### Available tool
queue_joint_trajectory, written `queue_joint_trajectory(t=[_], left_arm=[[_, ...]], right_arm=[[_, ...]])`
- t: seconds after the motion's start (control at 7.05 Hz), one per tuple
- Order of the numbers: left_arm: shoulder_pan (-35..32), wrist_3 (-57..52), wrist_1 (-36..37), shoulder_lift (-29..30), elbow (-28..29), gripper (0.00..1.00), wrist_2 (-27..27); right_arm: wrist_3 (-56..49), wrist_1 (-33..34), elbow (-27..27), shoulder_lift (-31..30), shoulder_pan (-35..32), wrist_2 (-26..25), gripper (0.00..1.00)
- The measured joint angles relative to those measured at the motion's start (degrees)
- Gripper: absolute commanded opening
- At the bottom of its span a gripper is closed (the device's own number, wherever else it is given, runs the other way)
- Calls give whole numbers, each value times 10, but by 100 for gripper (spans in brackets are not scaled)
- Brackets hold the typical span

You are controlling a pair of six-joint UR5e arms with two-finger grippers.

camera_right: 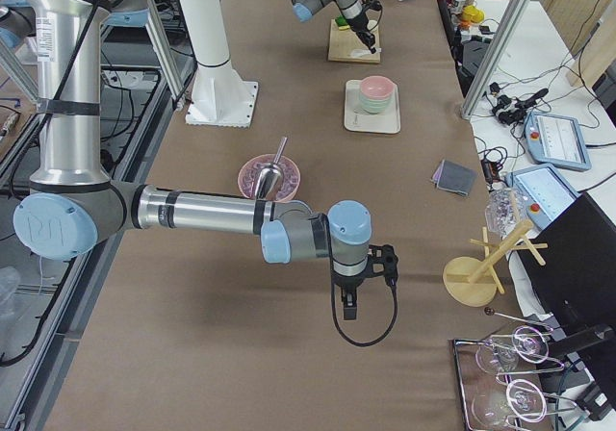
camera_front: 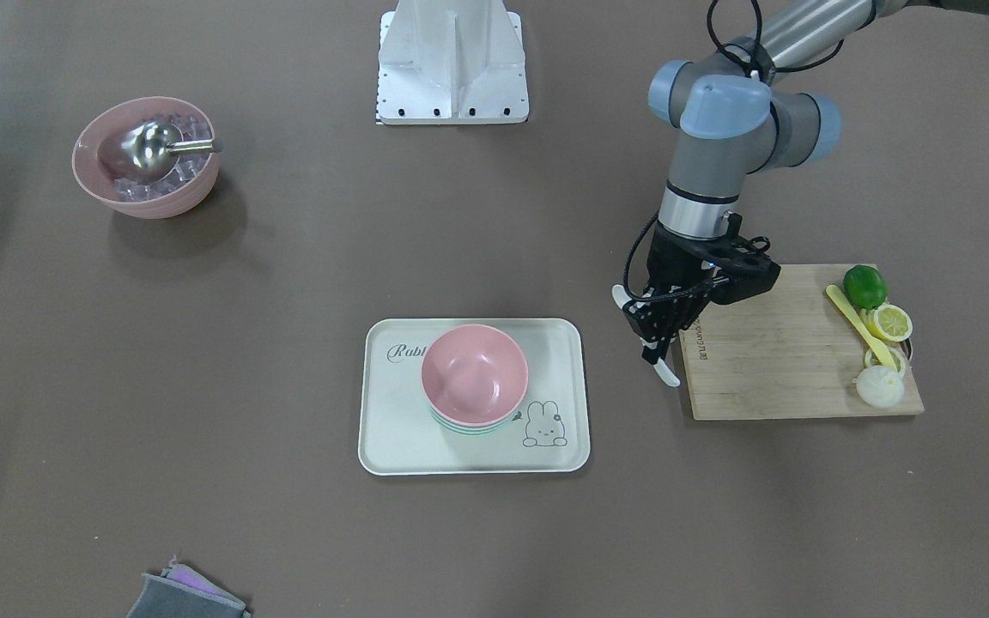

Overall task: Stack pink bowl on green and place spoon
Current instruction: 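Lift the white spoon and carry it with the left gripper to the pink bowl, then lower the spoon into the pink bowl and open the left gripper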

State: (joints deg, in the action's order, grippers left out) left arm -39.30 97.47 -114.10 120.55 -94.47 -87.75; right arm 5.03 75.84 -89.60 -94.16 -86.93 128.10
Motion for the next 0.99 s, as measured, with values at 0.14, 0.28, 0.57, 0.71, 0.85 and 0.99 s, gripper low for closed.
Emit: queue_joint_trajectory(t=[0.14,0.28,0.57,0.71,0.85,0.99], left_arm=[[2,49,19,52,31,0,26],[4,88,31,104,77,0,49],[18,125,38,177,154,0,88],[32,130,39,191,171,0,101],[46,131,39,196,177,0,110],[57,129,40,197,178,0,119]], right_arm=[[1,-11,3,-3,0,2,100],[1,-15,5,-4,0,3,100],[1,-16,5,-4,0,5,100],[1,-16,5,-4,-1,6,100],[2,-16,5,-4,-2,6,100],[2,-17,5,-4,-2,6,100]])
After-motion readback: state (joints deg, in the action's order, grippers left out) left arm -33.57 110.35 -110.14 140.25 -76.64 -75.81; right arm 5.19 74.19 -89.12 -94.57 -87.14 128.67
